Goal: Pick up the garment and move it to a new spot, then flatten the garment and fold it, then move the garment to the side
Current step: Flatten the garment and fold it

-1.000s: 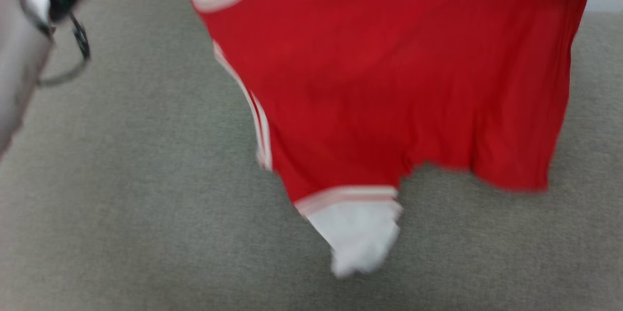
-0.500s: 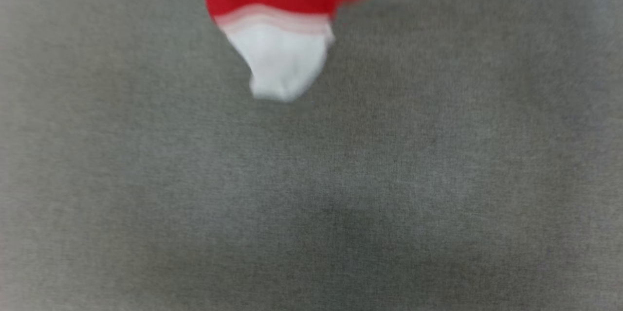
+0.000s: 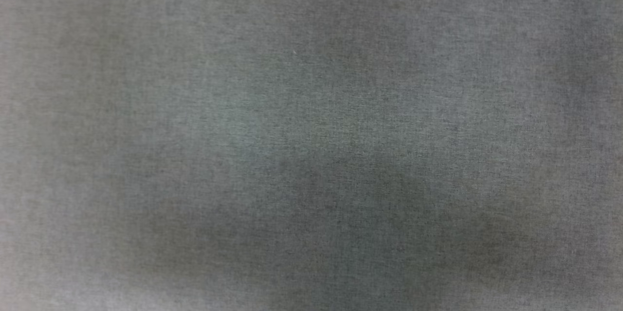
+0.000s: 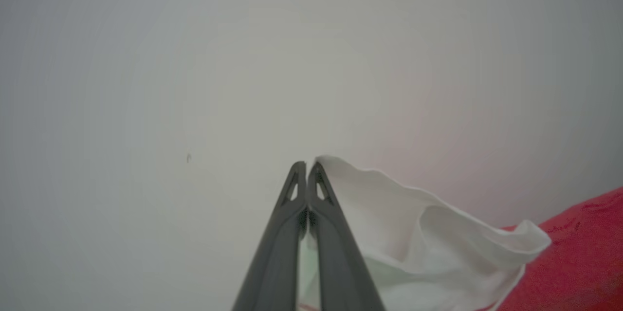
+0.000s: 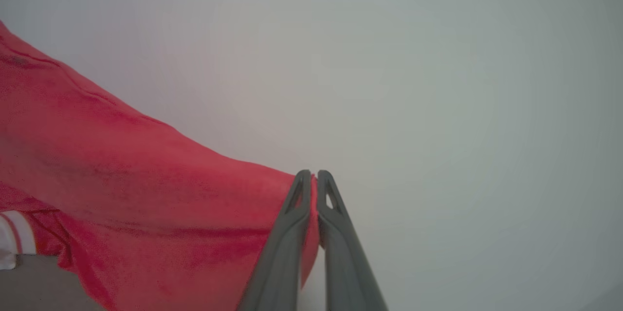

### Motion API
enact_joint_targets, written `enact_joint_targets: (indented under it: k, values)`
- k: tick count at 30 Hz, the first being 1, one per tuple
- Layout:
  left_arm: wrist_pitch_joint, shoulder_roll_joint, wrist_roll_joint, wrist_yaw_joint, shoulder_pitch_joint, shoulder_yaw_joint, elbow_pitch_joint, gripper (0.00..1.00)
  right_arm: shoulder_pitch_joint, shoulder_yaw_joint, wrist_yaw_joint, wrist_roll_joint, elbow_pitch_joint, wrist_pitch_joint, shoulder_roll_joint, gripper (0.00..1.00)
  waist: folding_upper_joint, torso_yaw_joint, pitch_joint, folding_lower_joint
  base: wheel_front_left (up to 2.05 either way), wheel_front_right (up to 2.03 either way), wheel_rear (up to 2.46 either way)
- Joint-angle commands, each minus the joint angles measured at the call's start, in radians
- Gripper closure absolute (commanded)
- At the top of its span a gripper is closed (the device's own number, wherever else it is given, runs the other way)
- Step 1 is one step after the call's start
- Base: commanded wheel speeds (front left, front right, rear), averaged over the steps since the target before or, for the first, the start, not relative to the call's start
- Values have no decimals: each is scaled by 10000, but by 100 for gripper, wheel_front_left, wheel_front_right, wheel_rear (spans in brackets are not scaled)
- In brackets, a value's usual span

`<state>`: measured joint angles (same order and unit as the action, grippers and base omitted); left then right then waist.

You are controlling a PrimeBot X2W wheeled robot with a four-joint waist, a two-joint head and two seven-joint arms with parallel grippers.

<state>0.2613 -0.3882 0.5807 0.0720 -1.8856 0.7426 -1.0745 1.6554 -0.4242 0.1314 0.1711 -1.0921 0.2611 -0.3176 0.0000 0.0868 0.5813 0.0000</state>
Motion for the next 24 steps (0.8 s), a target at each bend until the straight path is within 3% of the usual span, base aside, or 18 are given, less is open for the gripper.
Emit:
enact_joint_targets:
  k: [1, 5, 11, 18, 24]
  values:
    - [38, -8, 47, 9, 128, 13, -59, 100, -105, 10, -16, -16, -13, 41, -15, 100, 0, 123, -155, 0, 0, 0, 0]
    - [-454, 205, 285, 456, 1292, 350, -571, 100, -1057, -222, -16, 223, -238, 42, -5, 100, 0, 243, -568, 0, 0, 0, 0]
    - [-1850, 356, 1122, 580, 3293, 954, -384, 100, -2646, -1072, -16, 1291, -391, -213, 61, 100, 0, 333, -1422, 0, 0, 0, 0]
    - [-3742, -461, 2575, 582, 5730, 1848, 1341, 100, -5038, -2266, -16, 3569, 917, -1270, -439, 100, 0, 407, -2519, 0, 0, 0, 0]
    - [-4890, -1408, 3435, 530, 7703, 2156, 3021, 100, -7069, -2942, -16, 5249, 2823, -2418, -1495, 100, 0, 423, -3265, 0, 0, 0, 0]
